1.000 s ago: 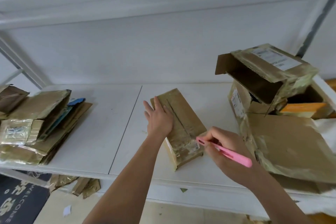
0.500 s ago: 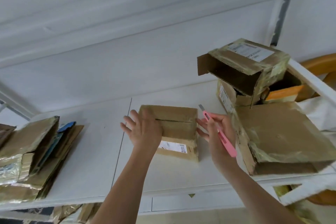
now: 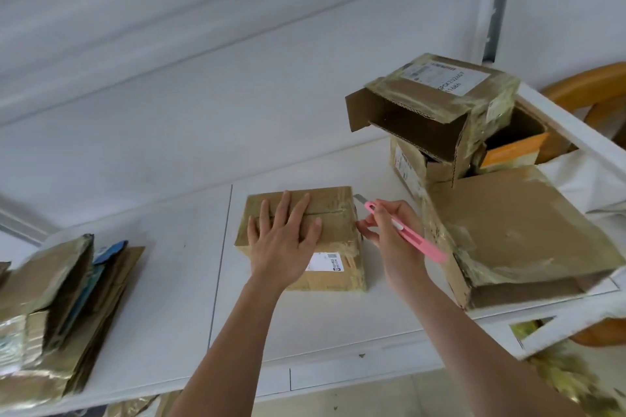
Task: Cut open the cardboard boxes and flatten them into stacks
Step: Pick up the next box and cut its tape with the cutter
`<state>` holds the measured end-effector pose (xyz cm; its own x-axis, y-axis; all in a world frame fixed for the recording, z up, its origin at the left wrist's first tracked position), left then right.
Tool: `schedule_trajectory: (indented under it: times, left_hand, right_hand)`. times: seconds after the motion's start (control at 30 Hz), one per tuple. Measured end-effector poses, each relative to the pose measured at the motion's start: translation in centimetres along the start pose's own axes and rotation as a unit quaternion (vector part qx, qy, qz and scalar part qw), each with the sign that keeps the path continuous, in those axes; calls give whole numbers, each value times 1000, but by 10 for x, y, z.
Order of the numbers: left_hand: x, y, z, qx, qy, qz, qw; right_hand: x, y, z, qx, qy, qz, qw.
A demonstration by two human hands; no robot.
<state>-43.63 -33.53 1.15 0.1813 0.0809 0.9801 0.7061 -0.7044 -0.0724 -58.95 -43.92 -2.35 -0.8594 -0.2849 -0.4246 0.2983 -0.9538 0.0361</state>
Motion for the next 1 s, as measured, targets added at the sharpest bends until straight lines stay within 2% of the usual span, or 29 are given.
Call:
schedule_trajectory:
  times: [0.33, 0.67, 1.0]
  left_hand:
    - [1, 2, 2, -13, 25, 33, 999]
    - [0, 4, 1, -10, 58, 52, 997]
    - [2, 0, 1, -17, 48, 47, 998]
  right_hand:
    - [-7, 6, -1, 39, -44, 7, 998]
    - [7, -5, 8, 25, -78, 62, 995]
    - [19, -25, 16, 70, -149, 157, 974]
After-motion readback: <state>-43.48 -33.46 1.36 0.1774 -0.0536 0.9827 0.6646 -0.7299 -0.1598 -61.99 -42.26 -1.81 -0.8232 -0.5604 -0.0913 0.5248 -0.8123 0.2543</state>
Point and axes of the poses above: each hand's wrist, its own y-axis towards the middle knuckle, its own x-axis out of the back of the hand, z = x × y, the point moved 4 cm from there along y, towards the middle knuckle, and after that the axes turned 6 degrees about x, right-handed, at the moved point
